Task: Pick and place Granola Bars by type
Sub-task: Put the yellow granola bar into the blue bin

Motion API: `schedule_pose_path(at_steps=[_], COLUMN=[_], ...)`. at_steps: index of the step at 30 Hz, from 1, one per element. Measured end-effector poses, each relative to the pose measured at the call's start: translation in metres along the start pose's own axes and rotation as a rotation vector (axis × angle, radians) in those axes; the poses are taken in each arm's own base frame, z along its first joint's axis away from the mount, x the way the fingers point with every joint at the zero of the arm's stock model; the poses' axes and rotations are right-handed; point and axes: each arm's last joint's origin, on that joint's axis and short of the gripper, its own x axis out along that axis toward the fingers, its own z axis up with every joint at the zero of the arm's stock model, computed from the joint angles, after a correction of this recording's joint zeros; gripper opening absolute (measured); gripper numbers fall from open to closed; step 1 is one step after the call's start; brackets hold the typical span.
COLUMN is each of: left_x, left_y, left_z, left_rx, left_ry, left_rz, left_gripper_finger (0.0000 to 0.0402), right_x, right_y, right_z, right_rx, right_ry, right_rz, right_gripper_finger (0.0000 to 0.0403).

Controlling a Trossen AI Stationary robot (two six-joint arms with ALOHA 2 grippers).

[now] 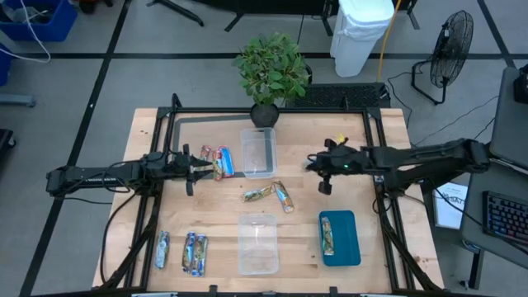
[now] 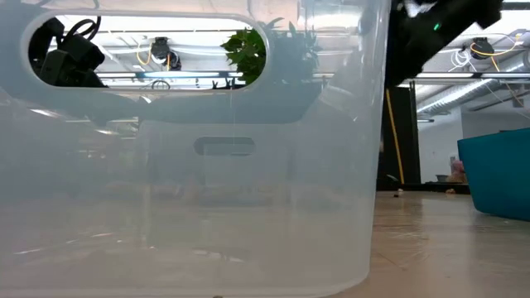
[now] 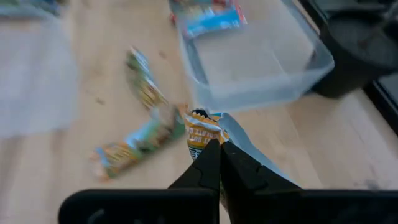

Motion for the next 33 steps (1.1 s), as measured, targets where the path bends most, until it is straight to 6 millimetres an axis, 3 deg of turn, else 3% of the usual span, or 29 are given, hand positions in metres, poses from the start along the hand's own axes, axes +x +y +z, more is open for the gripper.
schedule_pose_path(at_steps=[10,22,33], left_x=[0.0,0.0,0.0], left_y=[0.0,0.0,0.0], left_z=[0.0,0.0,0.0], left_rx=[0.0,0.0,0.0], left_ry=[0.0,0.0,0.0], left_rz=[0.0,0.0,0.0], left_gripper_finger=[0.0131,0.0131,0.0131], right_x=[-0.041,-0.057,-0.078], right_y=[0.041,0.079,0.09], right_z=[0.003,-0.012,-0.027], right_rx=[-0.001,-0.078,-0.032], right_ry=[-0.14,-0.185,-0.422], right_rz=[0.189,0.268,0.434], right_gripper_finger=[0.0,0.0,0.0])
